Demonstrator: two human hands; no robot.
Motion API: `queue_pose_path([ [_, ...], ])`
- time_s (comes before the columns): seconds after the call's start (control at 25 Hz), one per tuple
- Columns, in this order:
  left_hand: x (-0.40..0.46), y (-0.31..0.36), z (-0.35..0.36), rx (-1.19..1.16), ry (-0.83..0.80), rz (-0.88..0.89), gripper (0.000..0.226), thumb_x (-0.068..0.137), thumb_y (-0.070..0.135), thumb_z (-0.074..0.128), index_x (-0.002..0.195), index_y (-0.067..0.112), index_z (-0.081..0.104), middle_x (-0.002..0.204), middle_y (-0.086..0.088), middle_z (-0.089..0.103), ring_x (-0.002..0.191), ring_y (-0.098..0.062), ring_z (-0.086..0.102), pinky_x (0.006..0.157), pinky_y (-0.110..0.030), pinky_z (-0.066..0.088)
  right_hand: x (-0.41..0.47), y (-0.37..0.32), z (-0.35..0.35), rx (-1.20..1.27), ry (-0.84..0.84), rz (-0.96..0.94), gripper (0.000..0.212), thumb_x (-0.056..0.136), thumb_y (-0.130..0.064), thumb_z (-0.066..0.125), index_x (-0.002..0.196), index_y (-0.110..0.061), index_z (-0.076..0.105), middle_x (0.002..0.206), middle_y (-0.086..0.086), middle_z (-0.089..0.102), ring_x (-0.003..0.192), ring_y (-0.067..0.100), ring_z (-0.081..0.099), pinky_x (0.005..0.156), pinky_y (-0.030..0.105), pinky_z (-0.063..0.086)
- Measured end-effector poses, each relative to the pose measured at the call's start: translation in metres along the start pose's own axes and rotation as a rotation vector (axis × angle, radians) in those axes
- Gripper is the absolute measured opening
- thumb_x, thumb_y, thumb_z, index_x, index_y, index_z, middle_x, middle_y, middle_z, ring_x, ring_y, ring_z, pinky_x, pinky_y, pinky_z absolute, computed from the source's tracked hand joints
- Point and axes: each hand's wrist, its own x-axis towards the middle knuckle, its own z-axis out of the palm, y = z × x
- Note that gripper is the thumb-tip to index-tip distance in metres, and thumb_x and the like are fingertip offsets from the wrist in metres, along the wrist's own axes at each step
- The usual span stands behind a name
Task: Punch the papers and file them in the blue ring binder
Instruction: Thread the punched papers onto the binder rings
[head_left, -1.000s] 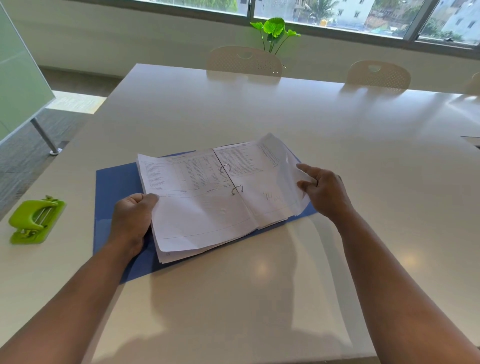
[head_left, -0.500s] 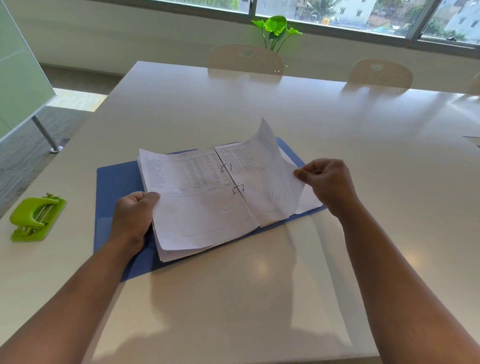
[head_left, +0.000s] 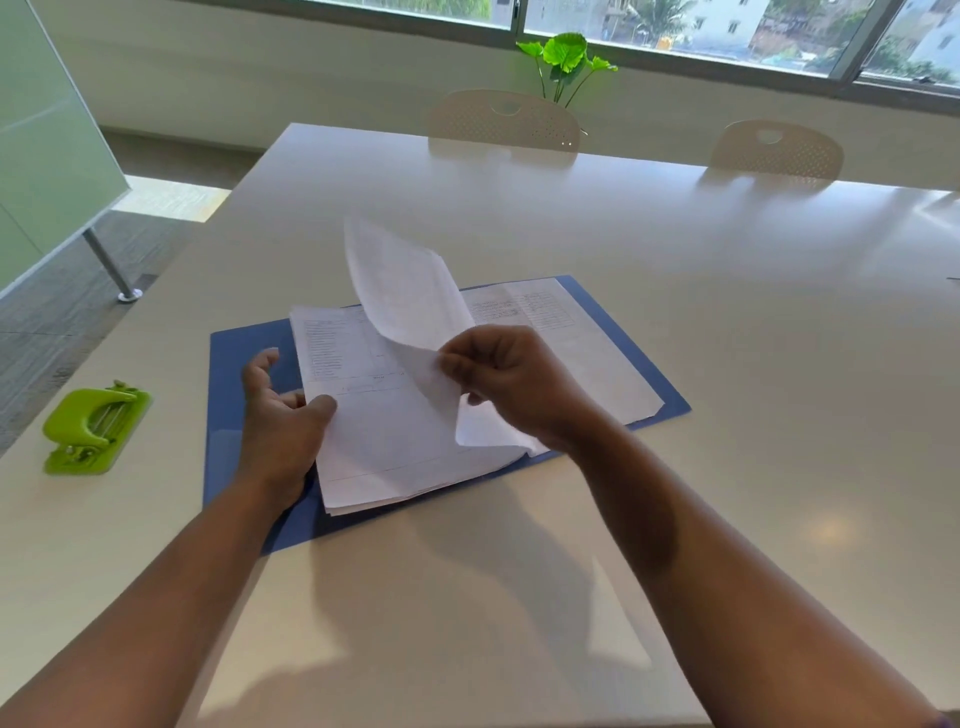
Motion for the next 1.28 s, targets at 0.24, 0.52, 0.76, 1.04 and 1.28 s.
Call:
queue_pose_path([
  [0.24, 0.003, 0.006, -0.002, -0.113, -0.049, -0.118, 0.078, 0.089, 0.076, 0.049, 0.081, 0.001, 0.068, 0.074, -0.015, 0.064, 0.058, -0.027, 0.057, 0.057, -0.032, 0.045, 0.001, 0.016, 0.051, -0.004, -0.134, 0.048, 0.016, 0.099, -0.011, 0.061, 0.105, -0.008, 0.075, 0.085, -0.001, 0.071, 0.072, 0.007, 0.062, 0.071, 0.026, 0.055],
  [0.52, 0.008, 0.005, -0.003, -0.078, -0.033, -0.16, 0.021, 0.092, 0.022, 0.07, 0.089, 0.001, 0.067, 0.095, -0.016, 0.078, 0.085, -0.035, 0.075, 0.085, -0.052, 0.06, -0.005, 0.027, 0.023, 0.124, 0.023, 0.096, 0.02, 0.099, -0.017, 0.064, 0.11, -0.002, 0.073, 0.1, 0.01, 0.076, 0.09, 0.017, 0.073, 0.076, 0.024, 0.055],
  [0.76, 0.006, 0.005, 0.0, -0.073, -0.026, -0.145, 0.015, 0.094, 0.015, 0.07, 0.083, 0.006, 0.065, 0.098, -0.016, 0.076, 0.091, -0.035, 0.074, 0.084, -0.05, 0.06, -0.02, 0.068, -0.074, -0.656, 0.413, 0.362, 0.036, 0.094, -0.035, 0.066, 0.125, -0.015, 0.068, 0.126, 0.001, 0.071, 0.114, 0.019, 0.065, 0.097, 0.034, 0.048],
  [1.04, 0.006, 0.005, 0.002, -0.086, 0.015, -0.145, 0.016, 0.094, 0.015, 0.071, 0.081, 0.009, 0.063, 0.099, -0.014, 0.075, 0.092, -0.034, 0.074, 0.088, -0.054, 0.059, -0.04, 0.103, -0.13, -0.877, 0.426, 0.807, 0.078, 0.072, -0.068, 0.074, 0.124, -0.013, 0.054, 0.13, 0.013, 0.054, 0.123, 0.039, 0.048, 0.089, 0.043, 0.044],
  [1.28, 0.01, 0.001, -0.001, -0.059, 0.006, -0.153, 0.018, 0.092, 0.016, 0.072, 0.078, 0.01, 0.062, 0.098, -0.014, 0.077, 0.093, -0.036, 0.075, 0.09, -0.06, 0.058, -0.035, 0.107, -0.135, -0.599, 0.453, 0.793, 0.061, 0.063, -0.051, 0.089, 0.1, -0.014, 0.057, 0.1, 0.005, 0.066, 0.095, 0.027, 0.062, 0.078, 0.039, 0.052],
])
